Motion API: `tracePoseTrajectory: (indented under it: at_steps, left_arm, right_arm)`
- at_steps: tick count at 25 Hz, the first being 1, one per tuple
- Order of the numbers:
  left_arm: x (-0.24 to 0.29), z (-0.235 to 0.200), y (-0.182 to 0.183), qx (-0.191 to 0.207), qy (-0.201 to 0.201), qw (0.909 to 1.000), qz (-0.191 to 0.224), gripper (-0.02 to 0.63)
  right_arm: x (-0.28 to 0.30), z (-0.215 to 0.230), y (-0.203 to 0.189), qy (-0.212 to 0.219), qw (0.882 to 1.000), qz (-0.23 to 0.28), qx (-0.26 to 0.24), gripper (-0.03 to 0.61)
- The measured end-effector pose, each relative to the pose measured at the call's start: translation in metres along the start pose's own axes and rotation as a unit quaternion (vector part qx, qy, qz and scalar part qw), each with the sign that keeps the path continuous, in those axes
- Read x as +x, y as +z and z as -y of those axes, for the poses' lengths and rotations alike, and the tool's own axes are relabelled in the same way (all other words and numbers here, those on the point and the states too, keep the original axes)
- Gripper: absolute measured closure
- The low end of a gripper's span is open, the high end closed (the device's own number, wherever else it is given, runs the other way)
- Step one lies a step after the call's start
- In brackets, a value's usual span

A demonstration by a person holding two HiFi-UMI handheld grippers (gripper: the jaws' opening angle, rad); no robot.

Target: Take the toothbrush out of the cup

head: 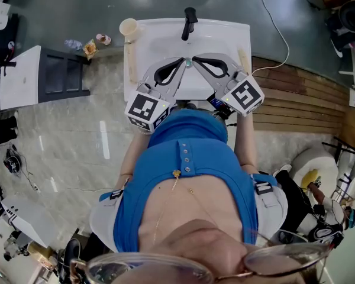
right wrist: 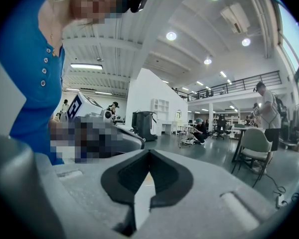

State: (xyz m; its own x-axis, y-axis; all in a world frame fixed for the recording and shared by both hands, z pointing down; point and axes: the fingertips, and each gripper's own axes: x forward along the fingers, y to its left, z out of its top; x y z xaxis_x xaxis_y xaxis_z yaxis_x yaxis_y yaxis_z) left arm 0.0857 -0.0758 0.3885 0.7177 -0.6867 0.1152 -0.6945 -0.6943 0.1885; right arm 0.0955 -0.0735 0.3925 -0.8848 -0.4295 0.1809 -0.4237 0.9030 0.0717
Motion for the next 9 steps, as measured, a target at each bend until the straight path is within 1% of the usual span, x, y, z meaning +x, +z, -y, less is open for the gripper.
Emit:
tracePoseTrajectory:
  at_steps: [9]
  left_arm:
    - [-0.0005,-0.0029,-0.0013,-0.001,0.000,1.0000,-0.002,0.612]
  right_arm:
    - [0.0028,-0.0001,-0.0004,0.001,1.000,-0.004,0.002,0.577]
